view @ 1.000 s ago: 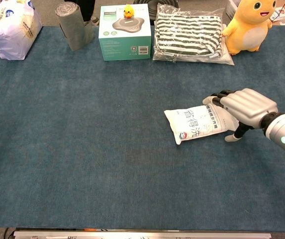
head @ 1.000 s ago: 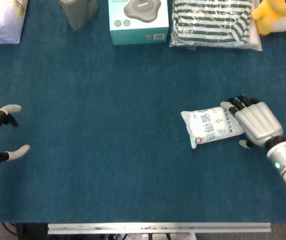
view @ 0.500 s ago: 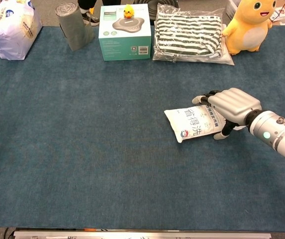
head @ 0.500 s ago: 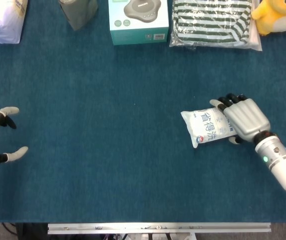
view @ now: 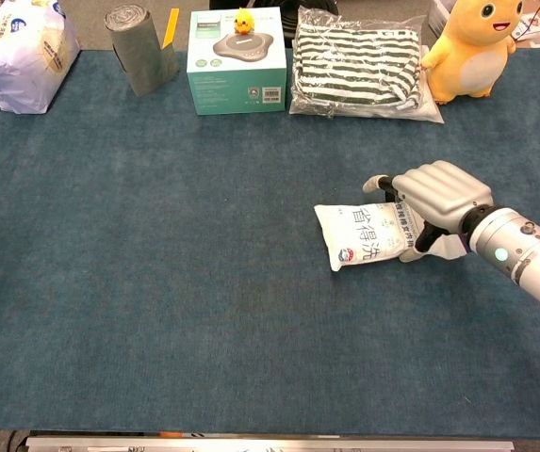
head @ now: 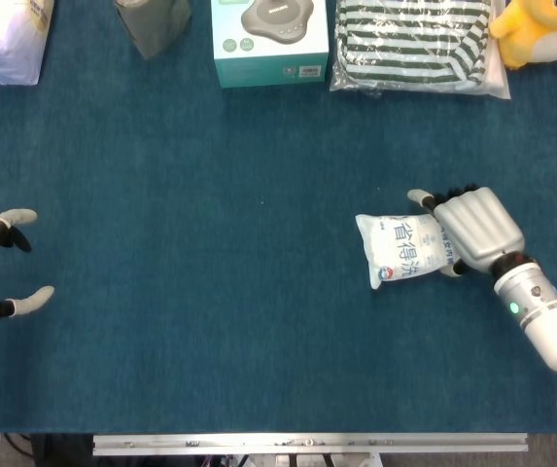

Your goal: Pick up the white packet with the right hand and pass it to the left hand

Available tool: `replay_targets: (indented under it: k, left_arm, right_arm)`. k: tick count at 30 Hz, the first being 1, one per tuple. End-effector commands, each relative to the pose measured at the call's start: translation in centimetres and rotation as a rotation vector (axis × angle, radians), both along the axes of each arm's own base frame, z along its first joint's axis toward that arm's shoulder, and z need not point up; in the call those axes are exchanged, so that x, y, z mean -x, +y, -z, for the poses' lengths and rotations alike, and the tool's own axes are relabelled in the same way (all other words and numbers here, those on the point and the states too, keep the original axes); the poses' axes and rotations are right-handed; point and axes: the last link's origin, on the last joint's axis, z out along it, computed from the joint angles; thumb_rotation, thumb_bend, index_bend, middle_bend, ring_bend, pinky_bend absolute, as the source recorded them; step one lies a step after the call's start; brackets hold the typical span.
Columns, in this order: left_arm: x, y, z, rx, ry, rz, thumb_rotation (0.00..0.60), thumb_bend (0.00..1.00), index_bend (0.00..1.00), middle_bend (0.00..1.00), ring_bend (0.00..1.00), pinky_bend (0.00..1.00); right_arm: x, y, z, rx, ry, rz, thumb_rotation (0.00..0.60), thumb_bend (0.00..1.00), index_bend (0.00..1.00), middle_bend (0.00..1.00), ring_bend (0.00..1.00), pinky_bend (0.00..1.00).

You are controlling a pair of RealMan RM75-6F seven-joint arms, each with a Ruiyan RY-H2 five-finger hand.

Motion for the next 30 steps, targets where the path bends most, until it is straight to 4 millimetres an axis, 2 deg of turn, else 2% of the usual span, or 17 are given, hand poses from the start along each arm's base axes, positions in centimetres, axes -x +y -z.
replay_targets:
  k: [1,7,13,21,30]
  left_arm:
    - [0.0,0.0,0.0,-0.001,-0.001,0.001,0.600,0.02,0.27,0.47,0.39,0.61]
    - [-0.3,0.1,-0.1,-0.003,-0.001,0.010,0.600,0.02,0.27,0.47,0.40,0.61]
    - [-1.7,0.8,-0.3,0.006,-0.005,0.063,0.600,0.02,0.27,0.46,0.39,0.61]
    - [-5.9,2.7,0.5,0.066,-0.040,0.185,0.600,0.01,0.27,0.45,0.38,0.61]
    - [-11.8,5.2,2.9,0.193,-0.192,0.254,0.600,0.01,0.27,0.42,0.36,0.61]
  right_arm:
    - [-0.1,0.1,-0.1,0.016,-0.024,-0.006,0.600,0.00,0.27,0.50,0.47,0.46]
    - [-0.4,0.4,-1.0,0.044,-0.070,-0.024,0.600,0.00,0.32,0.52,0.50,0.47]
    - [-1.9,-0.3,-2.3,0.086,-0.106,-0.068,0.600,0.00,0.32,0.52,0.50,0.47]
    - [-4.7,-1.8,-2.9,0.111,-0.127,-0.133,0.600,0.00,0.32,0.52,0.50,0.47]
    - [-7.9,-2.5,-3.3,0.178,-0.130,-0.245,0.600,0.00,0.32,0.52,0.50,0.47]
